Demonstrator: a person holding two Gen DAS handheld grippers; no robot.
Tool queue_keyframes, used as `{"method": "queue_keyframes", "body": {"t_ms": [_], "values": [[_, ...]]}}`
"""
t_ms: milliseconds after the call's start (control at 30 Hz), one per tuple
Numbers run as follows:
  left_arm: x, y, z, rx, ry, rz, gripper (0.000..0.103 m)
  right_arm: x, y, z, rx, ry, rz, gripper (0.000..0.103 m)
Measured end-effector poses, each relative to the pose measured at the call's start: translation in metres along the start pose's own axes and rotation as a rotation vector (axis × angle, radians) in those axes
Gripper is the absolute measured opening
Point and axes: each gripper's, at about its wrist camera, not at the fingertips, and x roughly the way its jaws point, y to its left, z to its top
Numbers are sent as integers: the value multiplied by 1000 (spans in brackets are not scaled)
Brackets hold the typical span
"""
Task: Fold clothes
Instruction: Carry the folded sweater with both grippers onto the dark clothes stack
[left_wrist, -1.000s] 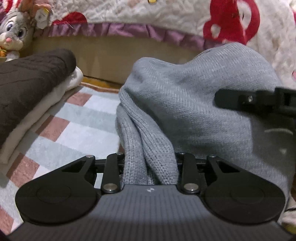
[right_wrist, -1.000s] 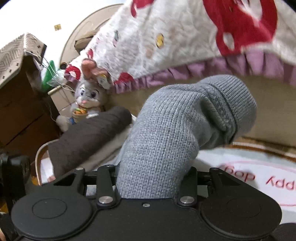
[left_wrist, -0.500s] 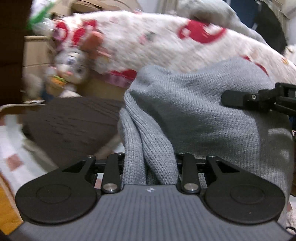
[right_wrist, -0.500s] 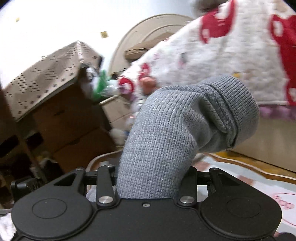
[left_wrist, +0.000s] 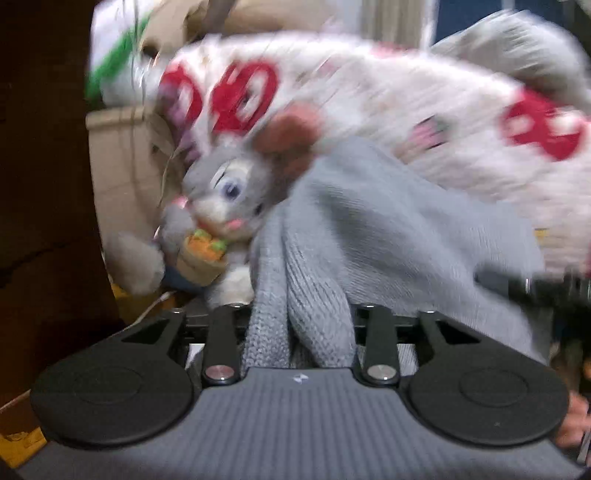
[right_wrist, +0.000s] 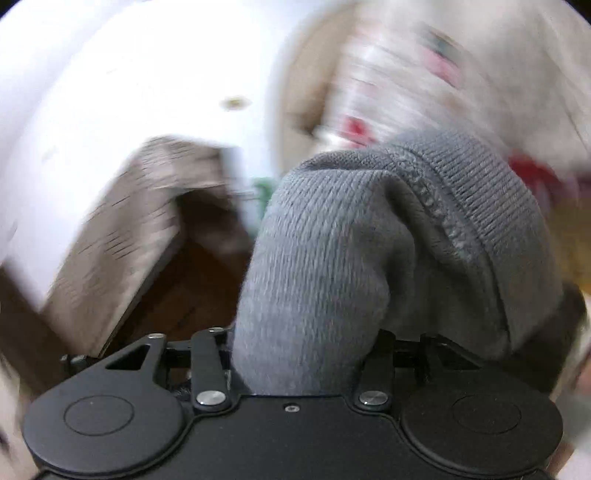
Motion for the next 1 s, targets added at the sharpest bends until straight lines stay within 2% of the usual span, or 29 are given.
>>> {"method": "queue_keyframes", "body": {"t_ms": [33,100,133,200,233,333,467,533,633,733,867,900,933,967,1000], "values": [[30,6,-3,-51,40,76,49,16,-22,1,33,23,-59,66],[68,14,-25,-176,121,197,47,48,-73,-11,89,165,-239,67],[73,18,-42,-265,136,234,47,51,-88,-21,104,194,-284,67],[65,20,-84,-417,129,248,47,56,-118,-42,135,249,-372,67],[52,18,-105,-473,85,235,48,46,-124,-48,161,205,-323,68],[9,16,-165,-628,-50,205,55,29,-141,-59,306,193,-220,69],[5,44,-193,-782,-101,95,56,17,-131,-77,317,207,-141,71],[4,57,-205,-850,-127,36,56,15,-128,-83,371,183,-96,79],[7,59,-206,-858,-155,-76,56,20,-123,-90,384,172,-81,82],[17,49,-201,-802,-162,-142,54,25,-123,-98,379,176,-93,85],[44,44,-196,-783,-177,-165,54,42,-125,-109,419,190,-92,87],[52,43,-192,-778,-180,-157,50,48,-126,-110,445,196,-76,87],[55,42,-187,-767,-190,-142,41,57,-122,-109,491,223,-43,87],[49,40,-180,-738,-211,-124,39,67,-119,-108,537,251,-10,86],[43,39,-174,-708,-232,-106,39,76,-116,-107,583,279,22,71]]}}
